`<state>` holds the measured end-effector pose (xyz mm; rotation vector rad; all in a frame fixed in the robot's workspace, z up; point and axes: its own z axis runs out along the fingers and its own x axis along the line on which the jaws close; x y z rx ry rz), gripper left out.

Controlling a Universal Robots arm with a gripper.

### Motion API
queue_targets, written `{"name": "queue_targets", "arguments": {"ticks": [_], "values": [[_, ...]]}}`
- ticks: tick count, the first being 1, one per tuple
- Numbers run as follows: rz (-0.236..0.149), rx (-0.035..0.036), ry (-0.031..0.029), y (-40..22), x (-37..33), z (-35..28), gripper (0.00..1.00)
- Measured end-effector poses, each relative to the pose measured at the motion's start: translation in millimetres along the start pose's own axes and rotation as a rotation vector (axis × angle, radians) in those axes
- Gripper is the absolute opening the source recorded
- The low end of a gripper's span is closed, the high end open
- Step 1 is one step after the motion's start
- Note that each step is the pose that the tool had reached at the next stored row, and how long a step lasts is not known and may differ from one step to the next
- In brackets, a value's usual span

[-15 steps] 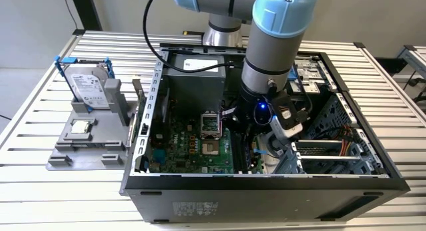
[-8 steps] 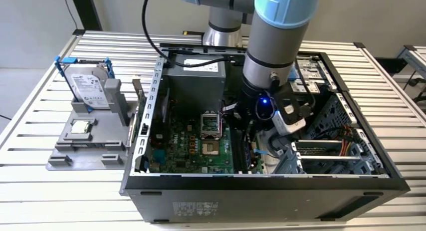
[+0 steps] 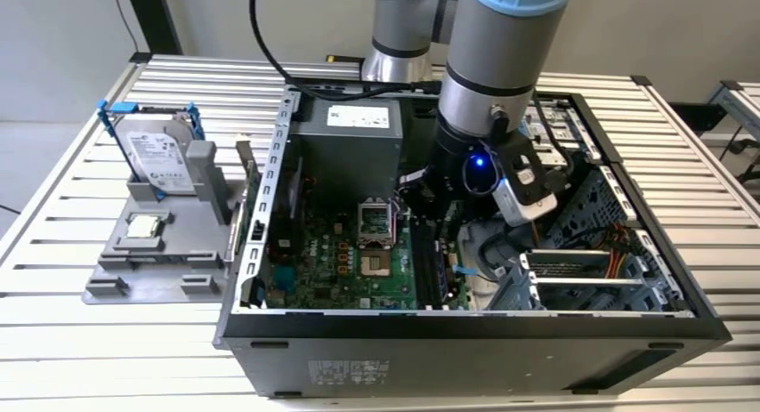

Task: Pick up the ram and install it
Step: 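Insert the ram into the slot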

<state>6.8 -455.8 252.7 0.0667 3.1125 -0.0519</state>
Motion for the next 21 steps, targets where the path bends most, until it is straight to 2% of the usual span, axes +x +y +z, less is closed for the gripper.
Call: {"name": "queue_targets", "arguments": {"ticks": [4, 5, 21], "values": [[0.000, 0.0004, 0.0001, 0.0, 0.0, -0.1, 1.00], [0.000, 0.0004, 0.0001, 0.0, 0.0, -0.1, 0.00], [0.000, 0.0017, 0.0000, 0.0, 0.0, -0.1, 0.00]]}}
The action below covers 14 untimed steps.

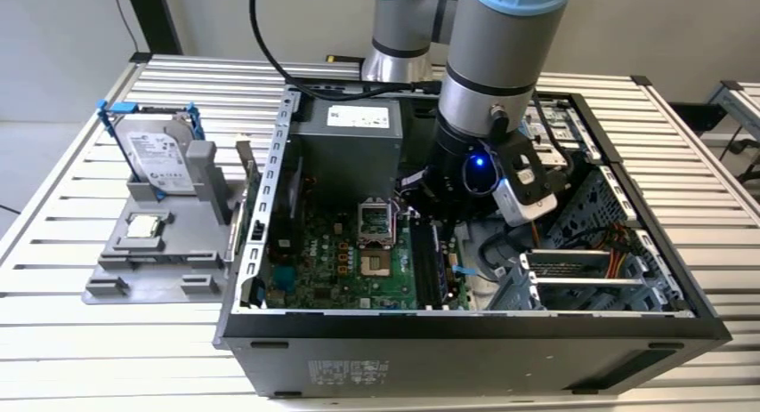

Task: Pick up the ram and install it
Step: 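Insert the ram into the slot, then press down the ram until it locks into place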

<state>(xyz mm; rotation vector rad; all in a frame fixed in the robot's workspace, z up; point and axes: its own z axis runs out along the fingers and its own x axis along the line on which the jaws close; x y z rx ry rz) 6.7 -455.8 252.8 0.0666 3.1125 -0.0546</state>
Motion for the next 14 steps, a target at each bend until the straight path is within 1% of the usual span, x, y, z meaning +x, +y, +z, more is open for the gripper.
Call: {"name": "queue_targets", "arguments": {"ticks": [3, 4, 14], "values": [[-0.002, 0.0000, -0.0001, 0.0, 0.0, 0.0, 0.00], [-0.011, -0.0002, -0.0005, 0.0, 0.1, 0.0, 0.00], [-0.173, -0.0048, -0.0059, 0.0, 0.0, 0.0, 0.00]]}}
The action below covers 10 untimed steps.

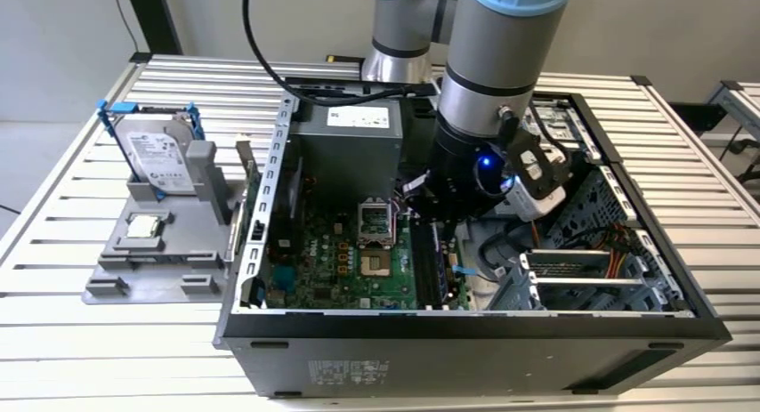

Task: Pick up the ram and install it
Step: 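Press down the ram until it locks into place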

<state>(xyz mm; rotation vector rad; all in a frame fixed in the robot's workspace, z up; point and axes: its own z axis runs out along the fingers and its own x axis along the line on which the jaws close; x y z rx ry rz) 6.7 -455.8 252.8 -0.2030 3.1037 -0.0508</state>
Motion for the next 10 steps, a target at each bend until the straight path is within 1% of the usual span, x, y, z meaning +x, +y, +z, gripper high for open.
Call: {"name": "queue_targets", "arguments": {"ticks": [4, 10], "values": [[-0.070, -0.0020, -0.0025, 0.0, 0.0, 0.0, 0.00], [-0.156, -0.0050, -0.0056, 0.0, 0.0, 0.0, 0.00]]}}
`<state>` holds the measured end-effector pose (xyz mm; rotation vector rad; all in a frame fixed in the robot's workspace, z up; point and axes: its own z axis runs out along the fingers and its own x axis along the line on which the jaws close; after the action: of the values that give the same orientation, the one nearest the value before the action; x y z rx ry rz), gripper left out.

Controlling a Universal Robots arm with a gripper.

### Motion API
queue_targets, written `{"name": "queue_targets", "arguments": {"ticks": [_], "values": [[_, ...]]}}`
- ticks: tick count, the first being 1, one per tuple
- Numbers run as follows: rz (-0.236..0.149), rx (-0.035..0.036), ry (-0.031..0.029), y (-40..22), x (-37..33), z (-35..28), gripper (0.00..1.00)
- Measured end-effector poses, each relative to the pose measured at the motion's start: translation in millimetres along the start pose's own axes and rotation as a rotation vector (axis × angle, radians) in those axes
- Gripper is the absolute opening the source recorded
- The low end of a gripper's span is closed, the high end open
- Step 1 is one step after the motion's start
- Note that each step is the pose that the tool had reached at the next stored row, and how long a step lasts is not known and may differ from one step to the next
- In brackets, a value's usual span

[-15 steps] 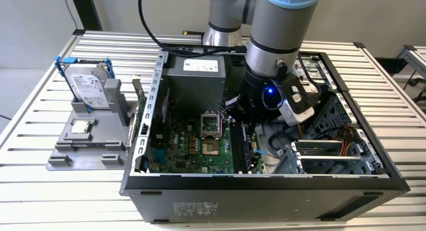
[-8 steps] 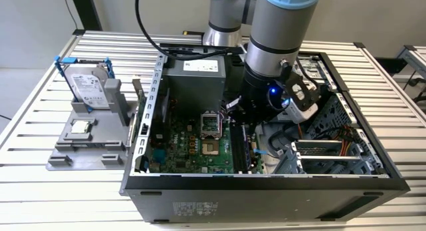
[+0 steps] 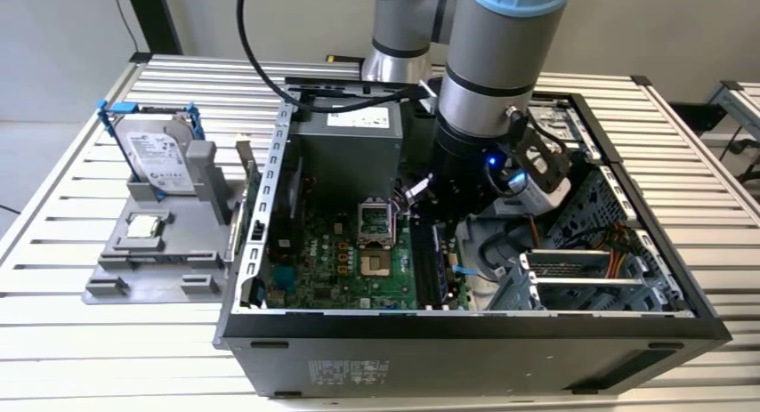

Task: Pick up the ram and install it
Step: 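Press down the ram until it locks into place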

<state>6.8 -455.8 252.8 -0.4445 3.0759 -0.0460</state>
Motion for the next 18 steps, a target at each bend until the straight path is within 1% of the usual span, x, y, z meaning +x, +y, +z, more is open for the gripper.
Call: {"name": "queue_targets", "arguments": {"ticks": [4, 7, 10, 14, 15, 18], "values": [[-0.044, -0.0044, -0.0024, 0.0, 0.1, -0.1, 0.00], [-0.070, -0.0110, -0.0049, 0.0, 0.0, 0.0, 0.00], [-0.090, -0.0213, -0.0075, 0.0, 0.1, 0.0, 0.00], [-0.112, -0.0380, -0.0115, 0.0, 0.0, 0.0, 0.00], [-0.117, -0.0399, -0.0120, 0.1, 0.1, 0.0, 0.00], [-0.130, -0.0406, -0.0123, 0.0, 0.0, 0.0, 0.00]]}}
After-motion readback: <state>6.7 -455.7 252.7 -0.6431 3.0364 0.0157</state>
